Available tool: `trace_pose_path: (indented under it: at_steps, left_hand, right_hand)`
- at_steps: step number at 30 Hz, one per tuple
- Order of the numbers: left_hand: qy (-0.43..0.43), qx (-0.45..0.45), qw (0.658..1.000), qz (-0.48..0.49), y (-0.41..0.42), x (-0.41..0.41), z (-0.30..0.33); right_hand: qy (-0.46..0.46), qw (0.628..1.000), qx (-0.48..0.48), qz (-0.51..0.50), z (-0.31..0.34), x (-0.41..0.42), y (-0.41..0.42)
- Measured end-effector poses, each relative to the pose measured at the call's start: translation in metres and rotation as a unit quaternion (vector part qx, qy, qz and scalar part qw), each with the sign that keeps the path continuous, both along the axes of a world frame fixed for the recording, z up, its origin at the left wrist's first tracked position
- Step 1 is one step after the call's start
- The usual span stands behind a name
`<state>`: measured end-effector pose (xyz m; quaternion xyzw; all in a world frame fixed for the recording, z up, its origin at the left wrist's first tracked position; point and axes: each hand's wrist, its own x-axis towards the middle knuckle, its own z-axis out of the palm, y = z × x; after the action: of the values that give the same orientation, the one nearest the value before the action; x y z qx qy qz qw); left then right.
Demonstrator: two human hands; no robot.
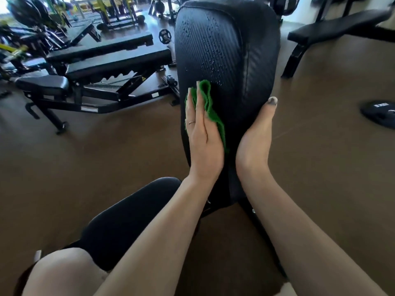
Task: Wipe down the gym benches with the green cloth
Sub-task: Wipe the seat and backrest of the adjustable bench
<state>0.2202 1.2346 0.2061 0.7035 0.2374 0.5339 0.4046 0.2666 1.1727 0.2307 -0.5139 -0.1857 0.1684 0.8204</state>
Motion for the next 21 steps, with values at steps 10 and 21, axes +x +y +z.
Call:
trace_pose_path:
  at_steps: [10,21]
  left_hand:
    - [-0.020,0.116,0.992,-0.047,-0.005,0.004,0.065]
    - [0.034,0.142,0.989,-0.001,0.056,0.006,0.053]
  right_hand:
    - [-0.359,0.908,0.028,-0.214,0.073,0.003,0.001]
    - [-0.363,0.879,-0.013,-0.309,0.073,-0.003,0.014]
